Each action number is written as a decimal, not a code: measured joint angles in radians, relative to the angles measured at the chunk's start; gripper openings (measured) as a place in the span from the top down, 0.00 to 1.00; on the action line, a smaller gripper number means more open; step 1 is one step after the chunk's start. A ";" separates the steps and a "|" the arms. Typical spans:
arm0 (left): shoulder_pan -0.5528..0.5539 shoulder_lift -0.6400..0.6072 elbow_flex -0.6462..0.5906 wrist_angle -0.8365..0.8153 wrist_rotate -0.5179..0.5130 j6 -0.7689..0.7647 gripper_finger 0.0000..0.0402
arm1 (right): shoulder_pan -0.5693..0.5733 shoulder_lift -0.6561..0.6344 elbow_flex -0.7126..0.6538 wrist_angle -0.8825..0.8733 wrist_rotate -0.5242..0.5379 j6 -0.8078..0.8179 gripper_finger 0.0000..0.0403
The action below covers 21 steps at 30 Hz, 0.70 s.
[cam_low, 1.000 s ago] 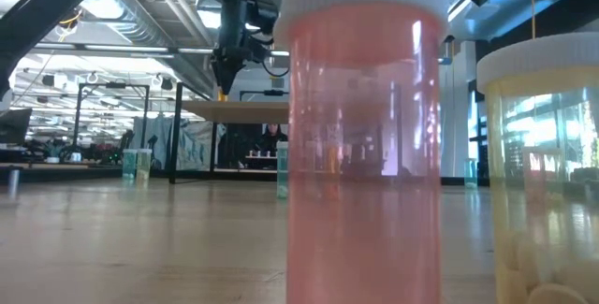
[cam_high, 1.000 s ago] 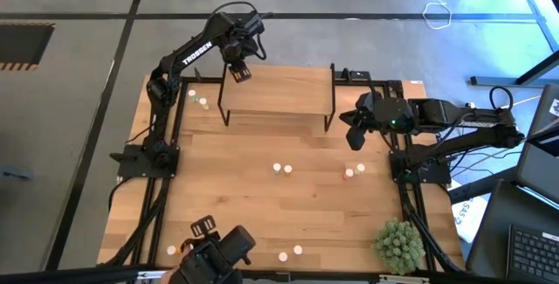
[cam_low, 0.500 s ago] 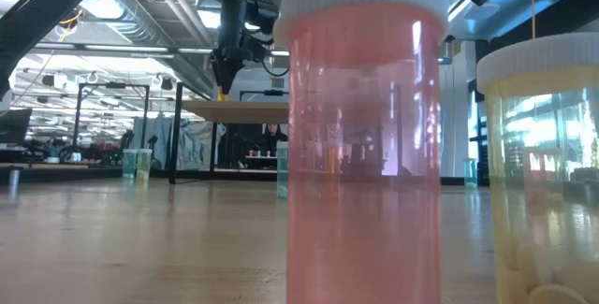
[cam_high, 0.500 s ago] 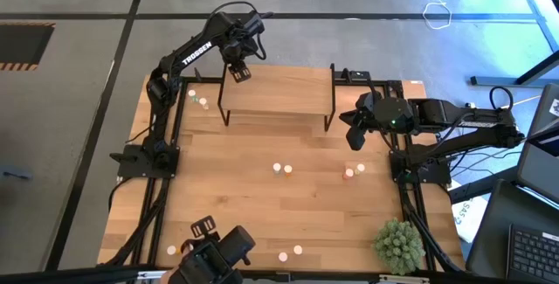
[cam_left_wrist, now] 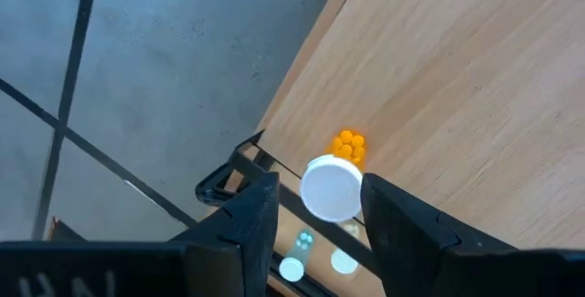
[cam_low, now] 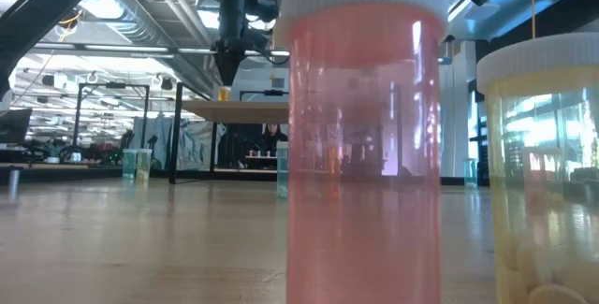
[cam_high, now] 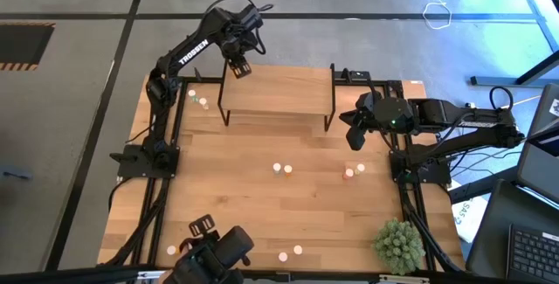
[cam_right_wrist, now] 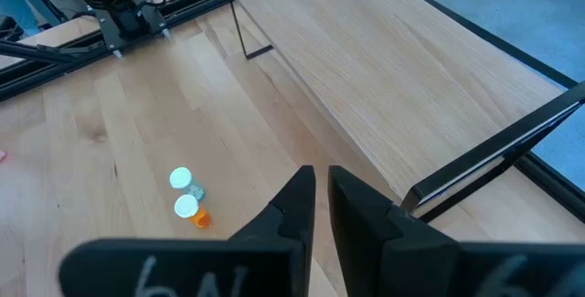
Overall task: Pick and place medicine bottles onto shelf by color
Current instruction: Put the top right pink pill bottle on the shelf
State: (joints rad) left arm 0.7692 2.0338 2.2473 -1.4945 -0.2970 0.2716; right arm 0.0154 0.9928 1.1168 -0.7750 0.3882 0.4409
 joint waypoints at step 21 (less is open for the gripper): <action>-0.115 -0.136 0.109 -0.066 0.131 -0.094 0.63 | 0.000 0.000 0.000 0.084 -0.040 -0.071 0.90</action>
State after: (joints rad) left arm 0.6542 1.8976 2.3562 -1.5608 -0.1658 0.1779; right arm 0.0154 0.9928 1.1168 -0.6913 0.3481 0.3701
